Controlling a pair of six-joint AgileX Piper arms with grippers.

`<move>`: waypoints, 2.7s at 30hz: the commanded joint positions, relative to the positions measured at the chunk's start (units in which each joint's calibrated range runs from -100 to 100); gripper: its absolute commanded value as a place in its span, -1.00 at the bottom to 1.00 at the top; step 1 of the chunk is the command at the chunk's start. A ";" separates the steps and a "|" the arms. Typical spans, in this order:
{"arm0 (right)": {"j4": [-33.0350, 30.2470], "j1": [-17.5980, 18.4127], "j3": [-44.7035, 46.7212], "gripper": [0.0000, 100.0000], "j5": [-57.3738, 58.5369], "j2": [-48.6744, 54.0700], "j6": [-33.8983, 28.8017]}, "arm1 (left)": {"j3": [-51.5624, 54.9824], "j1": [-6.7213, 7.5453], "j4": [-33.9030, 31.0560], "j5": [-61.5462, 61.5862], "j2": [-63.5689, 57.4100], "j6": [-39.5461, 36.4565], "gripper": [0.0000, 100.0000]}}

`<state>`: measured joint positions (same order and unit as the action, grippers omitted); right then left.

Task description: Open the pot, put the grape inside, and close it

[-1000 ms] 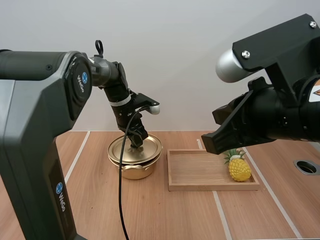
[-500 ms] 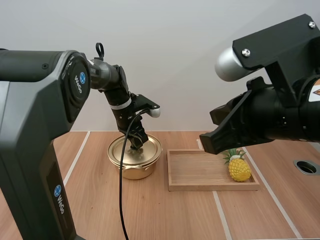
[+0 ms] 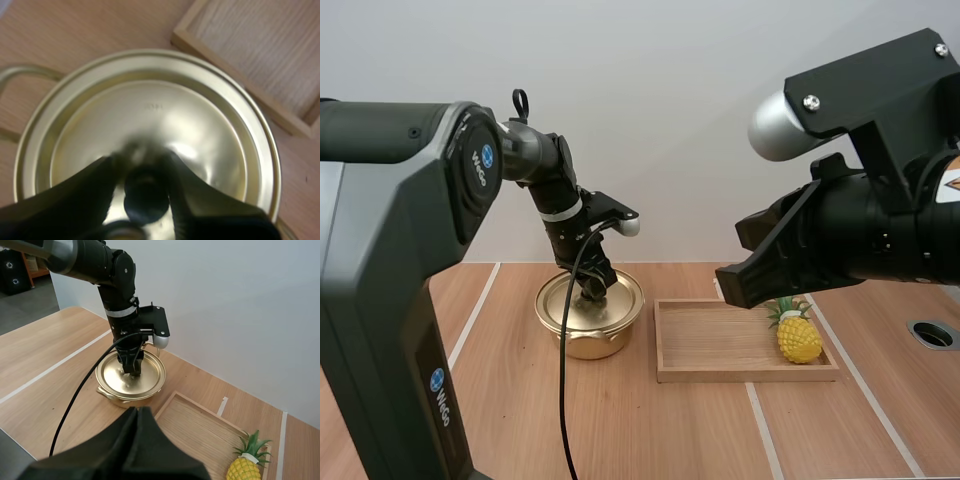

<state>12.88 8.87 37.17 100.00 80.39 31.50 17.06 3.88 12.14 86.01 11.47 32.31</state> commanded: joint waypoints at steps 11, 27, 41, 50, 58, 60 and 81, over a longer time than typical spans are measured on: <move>0.23 -0.17 0.06 -1.00 0.00 0.43 0.00 | -1.60 -0.04 -2.15 -1.92 -5.29 -3.72 1.00; 0.23 -0.17 0.06 -1.00 0.00 0.43 0.00 | -18.15 -0.04 -3.32 6.32 -34.01 -6.34 1.00; -2.36 -0.17 0.06 -1.00 0.00 0.57 -5.26 | -22.12 -0.04 -3.32 11.40 -56.02 -15.85 0.71; -9.64 -0.33 0.06 -1.00 0.00 7.02 -12.88 | -18.28 -0.04 -2.55 12.41 -68.11 -19.90 -1.00; -11.45 -1.33 0.06 -1.00 -5.27 16.34 -16.22 | 4.31 -0.04 -5.31 -7.13 -85.94 -26.99 -1.00; -11.57 -2.32 0.06 -1.00 -5.97 17.09 -16.22 | 10.66 -0.04 -7.68 -15.74 -91.13 -30.42 -1.00; -12.88 -10.39 10.81 -1.00 -30.06 19.61 -19.62 | 36.72 -1.80 -19.75 -29.34 -111.47 -50.43 -1.00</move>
<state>0.49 -1.38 44.58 73.38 99.71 12.44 49.82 2.17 -6.28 57.53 -99.63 -16.91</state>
